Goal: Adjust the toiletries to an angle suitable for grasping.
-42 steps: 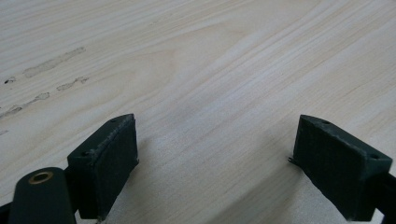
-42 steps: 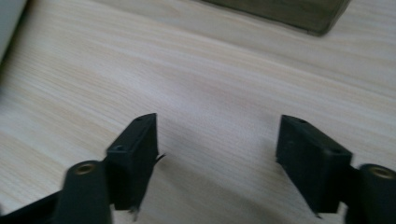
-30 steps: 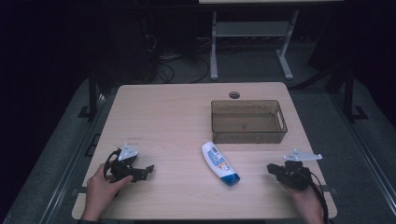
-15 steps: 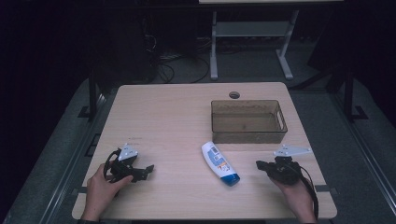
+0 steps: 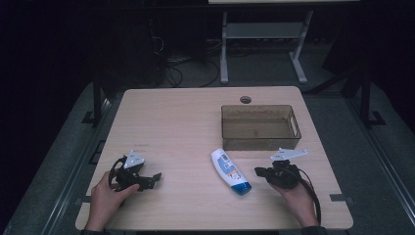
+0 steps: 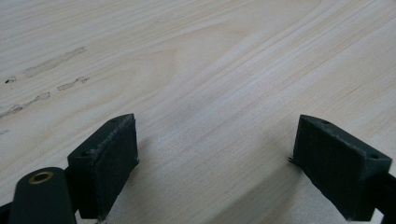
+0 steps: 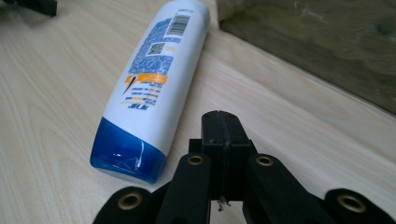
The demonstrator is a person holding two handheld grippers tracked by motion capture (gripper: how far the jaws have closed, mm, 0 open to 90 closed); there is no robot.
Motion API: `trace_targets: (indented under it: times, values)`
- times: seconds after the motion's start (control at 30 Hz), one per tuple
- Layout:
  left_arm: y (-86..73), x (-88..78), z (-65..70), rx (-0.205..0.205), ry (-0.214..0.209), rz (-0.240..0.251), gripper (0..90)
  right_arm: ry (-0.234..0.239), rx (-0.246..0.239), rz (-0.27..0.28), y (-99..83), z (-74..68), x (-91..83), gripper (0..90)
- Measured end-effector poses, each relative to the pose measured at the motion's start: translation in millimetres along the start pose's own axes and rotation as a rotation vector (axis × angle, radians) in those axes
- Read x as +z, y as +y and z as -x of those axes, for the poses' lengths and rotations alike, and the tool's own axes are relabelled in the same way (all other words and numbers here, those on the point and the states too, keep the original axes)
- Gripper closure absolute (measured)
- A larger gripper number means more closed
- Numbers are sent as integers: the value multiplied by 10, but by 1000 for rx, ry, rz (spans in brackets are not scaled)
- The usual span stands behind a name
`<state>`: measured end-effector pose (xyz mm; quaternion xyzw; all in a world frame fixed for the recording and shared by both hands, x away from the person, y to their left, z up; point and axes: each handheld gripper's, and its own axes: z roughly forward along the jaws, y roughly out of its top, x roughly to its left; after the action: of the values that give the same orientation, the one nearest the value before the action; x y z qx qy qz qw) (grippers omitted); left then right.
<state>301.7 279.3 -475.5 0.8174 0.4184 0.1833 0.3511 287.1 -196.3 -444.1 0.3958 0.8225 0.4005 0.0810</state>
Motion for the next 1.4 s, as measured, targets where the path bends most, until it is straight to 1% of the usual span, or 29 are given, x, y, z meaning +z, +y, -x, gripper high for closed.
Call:
trace_targets:
  times: [0.17, 0.27, 0.37, 0.53, 0.6, 0.73, 0.83, 0.93, 1.03, 1.23, 1.4]
  values:
    - [-1, -1, -4, -2, -1, 1, 127, 27, -33, -42, -18, -64, 100, 899]
    - [-1, -2, -7, -5, -4, 3, 127, 39, -35, -66, -36, -95, 135, 899]
    - [-2, -4, -12, -8, -8, 4, 127, 52, -47, -76, -58, -116, 165, 899]
    - [-2, -6, -16, -11, -11, 5, 127, 57, -54, -103, -95, -154, 181, 899]
    - [-2, -5, -16, -11, -11, 5, 127, 60, -63, -108, -104, -160, 178, 899]
    - [-2, -5, -15, -11, -10, 5, 127, 68, -62, -110, -114, -181, 174, 899]
    - [-2, -5, -15, -11, -10, 5, 127, 80, -75, -115, -115, -199, 172, 899]
    - [-3, -6, -17, -12, -11, 6, 127, 94, -80, -118, -116, -235, 181, 899]
    - [-3, -6, -17, -12, -12, 6, 127, 108, -98, -124, -115, -269, 194, 899]
    - [-3, -6, -17, -12, -11, 6, 127, 129, -119, -130, -104, -344, 215, 899]
    - [-3, -6, -17, -12, -11, 6, 127, 146, -128, -134, -97, -397, 229, 899]
